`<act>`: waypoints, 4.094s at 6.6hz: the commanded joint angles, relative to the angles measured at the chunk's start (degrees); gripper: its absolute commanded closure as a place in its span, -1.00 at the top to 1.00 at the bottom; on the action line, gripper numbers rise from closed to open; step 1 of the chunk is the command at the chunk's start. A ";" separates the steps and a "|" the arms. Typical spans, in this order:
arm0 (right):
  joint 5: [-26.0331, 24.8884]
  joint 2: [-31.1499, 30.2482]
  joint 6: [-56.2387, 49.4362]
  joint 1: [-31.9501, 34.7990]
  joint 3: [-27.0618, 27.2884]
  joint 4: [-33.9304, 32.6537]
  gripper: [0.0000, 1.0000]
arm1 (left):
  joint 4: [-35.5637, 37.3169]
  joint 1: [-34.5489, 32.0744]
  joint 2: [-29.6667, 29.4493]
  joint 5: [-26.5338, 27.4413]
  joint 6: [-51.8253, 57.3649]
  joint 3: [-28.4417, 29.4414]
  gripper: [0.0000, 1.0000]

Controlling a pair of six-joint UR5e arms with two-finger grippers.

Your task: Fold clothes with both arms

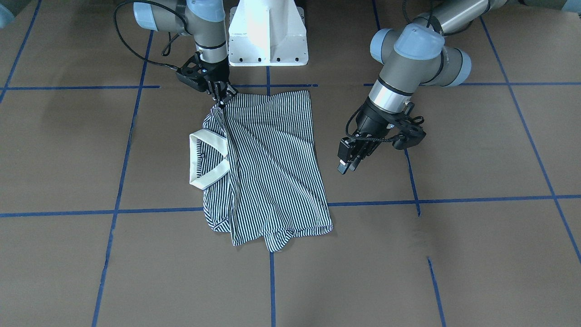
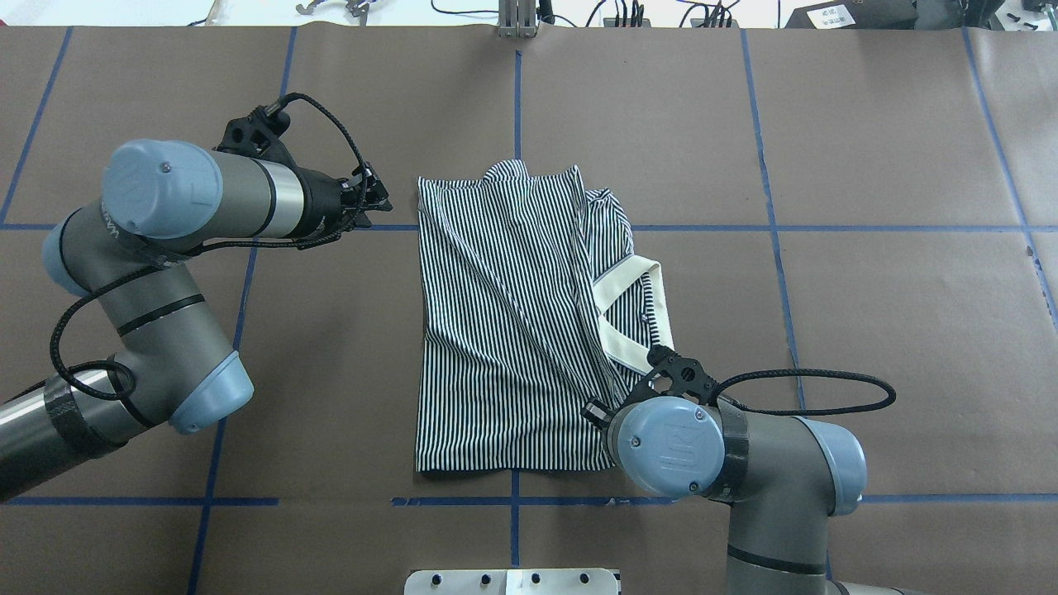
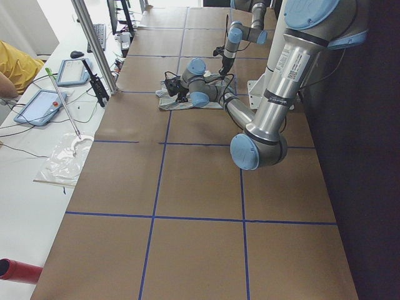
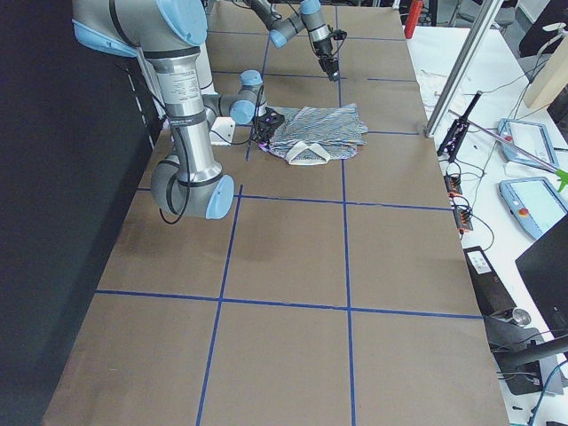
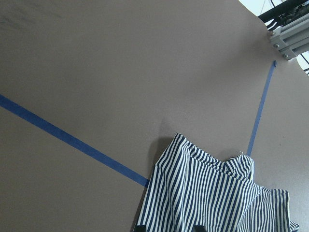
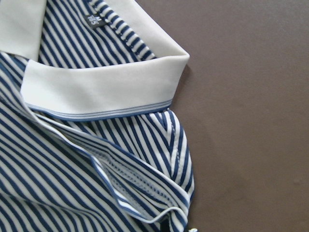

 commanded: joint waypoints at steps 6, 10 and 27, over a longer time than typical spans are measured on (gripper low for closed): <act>0.71 -0.55 -0.06 0.44 2.54 -0.47 -1.00 | 16.64 26.89 7.38 14.20 -18.22 -17.74 0.03; 0.79 -0.55 -0.06 0.35 2.36 -0.47 -1.00 | 20.37 31.25 6.77 14.59 -19.66 -15.21 0.09; 1.23 -1.96 0.03 0.44 12.50 -8.84 -1.00 | 35.25 30.20 3.70 13.99 -19.74 -32.11 -1.00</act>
